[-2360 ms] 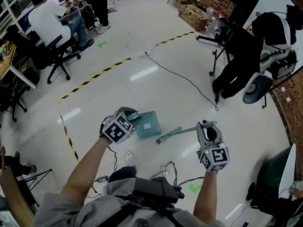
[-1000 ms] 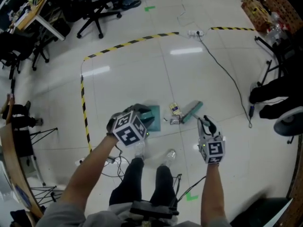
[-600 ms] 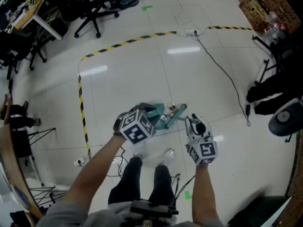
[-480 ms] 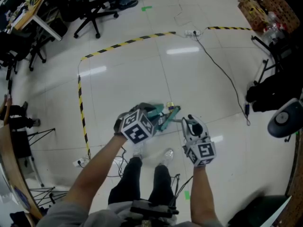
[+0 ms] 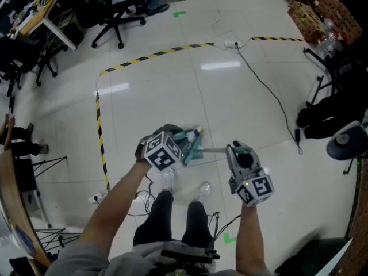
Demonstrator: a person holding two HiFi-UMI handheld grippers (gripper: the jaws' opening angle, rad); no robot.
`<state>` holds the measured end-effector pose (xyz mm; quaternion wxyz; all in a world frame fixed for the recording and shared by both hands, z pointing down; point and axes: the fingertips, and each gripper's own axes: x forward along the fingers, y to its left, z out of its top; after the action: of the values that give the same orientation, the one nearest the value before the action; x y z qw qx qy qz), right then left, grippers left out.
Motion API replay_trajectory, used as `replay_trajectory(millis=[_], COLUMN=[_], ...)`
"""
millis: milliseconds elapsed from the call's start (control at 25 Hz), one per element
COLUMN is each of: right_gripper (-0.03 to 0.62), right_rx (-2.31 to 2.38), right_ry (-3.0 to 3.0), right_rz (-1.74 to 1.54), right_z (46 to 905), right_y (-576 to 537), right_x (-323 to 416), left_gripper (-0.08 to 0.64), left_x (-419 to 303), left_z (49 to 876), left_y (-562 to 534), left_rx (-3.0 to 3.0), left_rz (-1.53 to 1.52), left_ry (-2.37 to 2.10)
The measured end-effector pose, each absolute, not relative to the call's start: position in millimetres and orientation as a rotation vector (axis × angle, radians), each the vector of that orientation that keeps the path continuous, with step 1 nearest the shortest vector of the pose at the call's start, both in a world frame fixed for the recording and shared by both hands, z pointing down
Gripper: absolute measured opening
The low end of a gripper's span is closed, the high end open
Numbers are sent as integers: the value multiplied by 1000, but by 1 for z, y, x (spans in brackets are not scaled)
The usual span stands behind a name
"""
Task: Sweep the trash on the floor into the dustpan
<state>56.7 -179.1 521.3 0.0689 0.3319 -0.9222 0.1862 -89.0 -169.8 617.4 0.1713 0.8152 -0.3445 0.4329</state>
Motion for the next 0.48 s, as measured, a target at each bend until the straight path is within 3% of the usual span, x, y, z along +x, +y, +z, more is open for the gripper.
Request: replay_trajectory(millis=[240,480], right_gripper=[98,98], right_rx=[1048,1056], right_ry=[-2813,-2746], right_rz=[398,280], right_z=[482,510], right_y=[-206,-247], right_x=[60,57], left_gripper=[115,115], left_x=[-119,-130], left_z=[614,618], left_y=[-159,-168], left_rx=[2281,2270], left_rz=[1234,1269], left_ry=[-1011,-1001])
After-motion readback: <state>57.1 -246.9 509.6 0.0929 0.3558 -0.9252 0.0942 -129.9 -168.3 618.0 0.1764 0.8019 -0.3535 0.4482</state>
